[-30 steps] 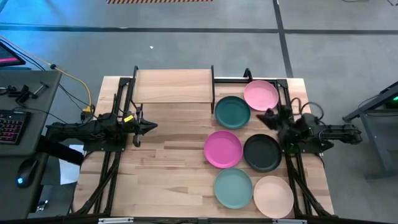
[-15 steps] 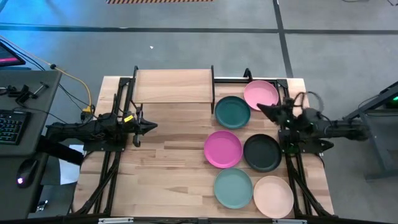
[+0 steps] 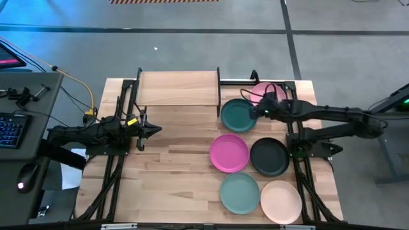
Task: Place and stack plates onto a shelf
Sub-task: Put the light pink plate on the shelf
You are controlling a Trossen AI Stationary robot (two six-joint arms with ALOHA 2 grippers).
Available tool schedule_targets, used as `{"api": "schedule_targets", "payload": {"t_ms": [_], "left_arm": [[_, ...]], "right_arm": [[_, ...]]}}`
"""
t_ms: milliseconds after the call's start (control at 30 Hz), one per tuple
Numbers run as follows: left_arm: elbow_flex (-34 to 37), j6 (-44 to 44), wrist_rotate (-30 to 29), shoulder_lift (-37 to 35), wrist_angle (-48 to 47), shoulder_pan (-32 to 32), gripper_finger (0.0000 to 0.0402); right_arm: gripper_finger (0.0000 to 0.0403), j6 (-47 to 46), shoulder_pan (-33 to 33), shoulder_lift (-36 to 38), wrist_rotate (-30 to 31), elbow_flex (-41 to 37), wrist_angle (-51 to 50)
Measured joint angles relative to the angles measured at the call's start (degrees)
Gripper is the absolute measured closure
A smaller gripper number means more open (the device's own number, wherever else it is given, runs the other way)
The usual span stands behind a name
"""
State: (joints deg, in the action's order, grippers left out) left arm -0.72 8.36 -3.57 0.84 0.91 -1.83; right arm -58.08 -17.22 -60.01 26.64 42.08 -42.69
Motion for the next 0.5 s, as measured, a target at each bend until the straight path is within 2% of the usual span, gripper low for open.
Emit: {"api": "schedule_targets", "payload": {"t_ms": [200,367,500], "left_arm": [[0.0,0.0,0.0,0.0,0.0,0.0,0.0401],[0.0,0.0,0.0,0.0,0.0,0.0,0.0402],[0.0,0.0,0.0,0.0,0.0,0.0,0.0401]], "right_arm": [[0.0175,-24.4,-3.5,-4.1,-3.3,-2.1,-11.9],[0.0163,-43.5,-2.8,-4.0,1.4,-5.2,-11.8],[0.0162,-55.1,-3.8,-4.0,4.6,-8.8,-8.7]]}}
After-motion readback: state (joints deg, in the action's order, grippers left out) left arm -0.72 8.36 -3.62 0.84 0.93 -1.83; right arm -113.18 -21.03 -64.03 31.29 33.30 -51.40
